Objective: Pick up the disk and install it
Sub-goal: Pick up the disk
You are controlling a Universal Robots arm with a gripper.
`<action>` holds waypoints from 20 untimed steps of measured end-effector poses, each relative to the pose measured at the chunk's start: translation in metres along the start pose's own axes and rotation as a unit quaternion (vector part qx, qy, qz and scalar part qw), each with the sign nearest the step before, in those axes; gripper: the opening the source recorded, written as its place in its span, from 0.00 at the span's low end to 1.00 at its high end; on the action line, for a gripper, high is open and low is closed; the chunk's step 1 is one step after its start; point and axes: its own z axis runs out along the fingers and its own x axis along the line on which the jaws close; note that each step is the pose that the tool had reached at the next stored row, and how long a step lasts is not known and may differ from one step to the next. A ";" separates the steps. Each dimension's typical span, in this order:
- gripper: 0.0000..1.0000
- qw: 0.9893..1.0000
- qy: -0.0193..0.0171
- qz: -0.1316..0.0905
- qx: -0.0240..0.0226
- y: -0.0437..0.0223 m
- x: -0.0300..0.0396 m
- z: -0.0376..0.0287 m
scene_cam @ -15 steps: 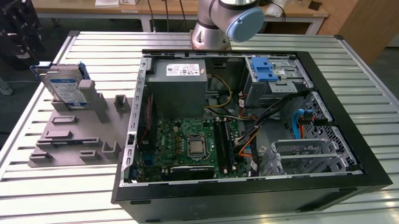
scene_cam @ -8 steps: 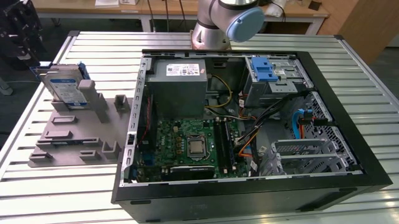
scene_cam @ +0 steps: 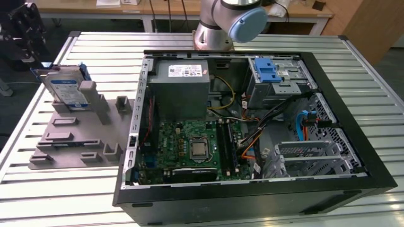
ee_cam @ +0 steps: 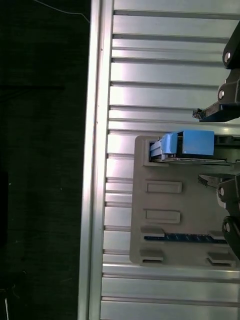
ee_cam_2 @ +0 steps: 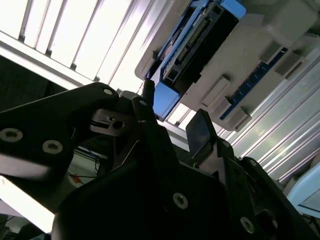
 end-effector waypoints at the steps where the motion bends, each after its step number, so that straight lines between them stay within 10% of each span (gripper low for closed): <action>1: 0.53 1.000 0.000 0.000 0.000 0.0000 0.0000 0.0015; 20: 0.60 1.000 0.000 0.002 -0.002 0.0006 0.0000 0.0278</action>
